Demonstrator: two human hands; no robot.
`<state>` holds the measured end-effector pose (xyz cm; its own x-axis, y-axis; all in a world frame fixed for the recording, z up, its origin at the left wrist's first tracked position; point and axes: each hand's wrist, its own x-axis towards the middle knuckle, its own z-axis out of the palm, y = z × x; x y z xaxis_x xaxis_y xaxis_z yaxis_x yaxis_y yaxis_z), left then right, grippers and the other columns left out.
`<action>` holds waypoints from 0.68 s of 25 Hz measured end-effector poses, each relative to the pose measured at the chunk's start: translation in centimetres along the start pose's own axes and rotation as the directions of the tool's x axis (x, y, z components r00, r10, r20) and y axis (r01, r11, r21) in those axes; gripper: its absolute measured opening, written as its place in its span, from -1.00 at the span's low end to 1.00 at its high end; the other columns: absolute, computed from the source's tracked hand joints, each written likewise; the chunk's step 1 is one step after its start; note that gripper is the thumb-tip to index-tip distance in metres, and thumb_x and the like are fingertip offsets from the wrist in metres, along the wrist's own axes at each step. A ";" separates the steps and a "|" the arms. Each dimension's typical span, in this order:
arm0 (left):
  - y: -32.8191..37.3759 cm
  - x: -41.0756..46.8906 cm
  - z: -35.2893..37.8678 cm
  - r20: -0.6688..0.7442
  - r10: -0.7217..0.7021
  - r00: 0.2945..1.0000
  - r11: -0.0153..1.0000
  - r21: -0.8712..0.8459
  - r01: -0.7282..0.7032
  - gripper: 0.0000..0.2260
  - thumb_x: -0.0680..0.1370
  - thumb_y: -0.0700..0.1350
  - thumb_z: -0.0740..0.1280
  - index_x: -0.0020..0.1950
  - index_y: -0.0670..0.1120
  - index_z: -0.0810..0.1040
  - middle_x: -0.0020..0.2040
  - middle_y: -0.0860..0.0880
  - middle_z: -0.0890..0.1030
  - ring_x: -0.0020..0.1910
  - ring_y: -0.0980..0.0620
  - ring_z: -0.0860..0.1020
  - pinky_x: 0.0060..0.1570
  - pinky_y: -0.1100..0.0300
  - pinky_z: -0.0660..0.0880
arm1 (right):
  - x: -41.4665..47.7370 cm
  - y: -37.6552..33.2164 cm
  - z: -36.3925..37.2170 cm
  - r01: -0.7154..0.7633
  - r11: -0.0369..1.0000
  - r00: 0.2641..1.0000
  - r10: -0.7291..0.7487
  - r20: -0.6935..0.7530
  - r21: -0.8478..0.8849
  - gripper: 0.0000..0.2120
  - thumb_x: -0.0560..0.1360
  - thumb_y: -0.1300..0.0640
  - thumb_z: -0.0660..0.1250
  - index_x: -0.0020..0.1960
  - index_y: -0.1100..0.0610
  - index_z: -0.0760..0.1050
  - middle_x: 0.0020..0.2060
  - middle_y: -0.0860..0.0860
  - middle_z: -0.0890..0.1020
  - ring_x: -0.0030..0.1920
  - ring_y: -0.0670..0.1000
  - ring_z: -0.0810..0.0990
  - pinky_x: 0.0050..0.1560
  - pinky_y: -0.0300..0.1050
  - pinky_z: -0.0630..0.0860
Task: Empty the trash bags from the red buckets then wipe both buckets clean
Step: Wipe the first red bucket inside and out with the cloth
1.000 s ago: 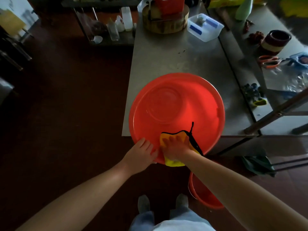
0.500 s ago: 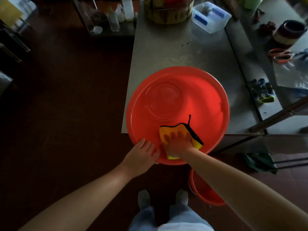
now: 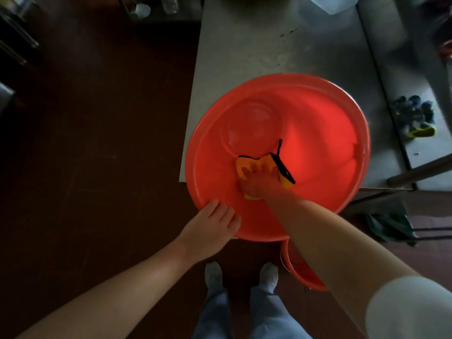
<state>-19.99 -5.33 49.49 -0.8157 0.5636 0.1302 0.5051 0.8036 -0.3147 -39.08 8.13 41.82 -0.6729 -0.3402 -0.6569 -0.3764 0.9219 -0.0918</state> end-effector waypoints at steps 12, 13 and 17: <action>-1.4 0.6 -1.1 0.013 0.046 0.999 0.999 -0.022 -0.045 -0.60 0.60 0.20 0.26 0.21 -0.10 0.57 0.06 -0.12 0.63 0.04 -0.14 0.57 0.23 -0.10 0.41 | -5.9 0.5 -0.2 0.021 1.000 0.999 -0.020 0.042 -0.003 -0.33 0.60 -0.38 -0.14 0.64 -0.16 -0.11 0.64 -0.04 -0.06 0.62 0.20 -0.12 0.51 0.35 -0.19; -1.4 0.6 -1.1 0.017 0.047 0.999 0.999 -0.018 -0.047 -0.59 0.60 0.20 0.26 0.22 -0.09 0.57 0.06 -0.12 0.63 0.04 -0.14 0.57 0.23 -0.10 0.41 | -6.0 0.4 -0.3 0.018 1.000 0.999 -0.018 0.034 -0.007 -0.34 0.61 -0.37 -0.14 0.64 -0.16 -0.10 0.64 -0.04 -0.05 0.62 0.20 -0.11 0.51 0.35 -0.18; -1.7 0.3 -0.7 0.010 0.035 0.999 0.999 -0.014 -0.034 -0.58 0.57 0.22 0.29 0.23 -0.07 0.57 0.04 -0.11 0.63 0.02 -0.12 0.58 0.18 -0.08 0.38 | -4.5 -1.8 -1.0 0.021 0.994 0.999 -0.024 0.028 0.106 -0.39 0.65 -0.32 -0.12 0.64 -0.16 -0.09 0.64 -0.04 -0.05 0.62 0.22 -0.11 0.52 0.36 -0.16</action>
<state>-20.92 -6.33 50.67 -0.8004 0.5892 0.1102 0.5368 0.7864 -0.3057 -36.01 7.87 45.69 -0.6456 -0.3566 -0.6753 -0.3202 0.9292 -0.1845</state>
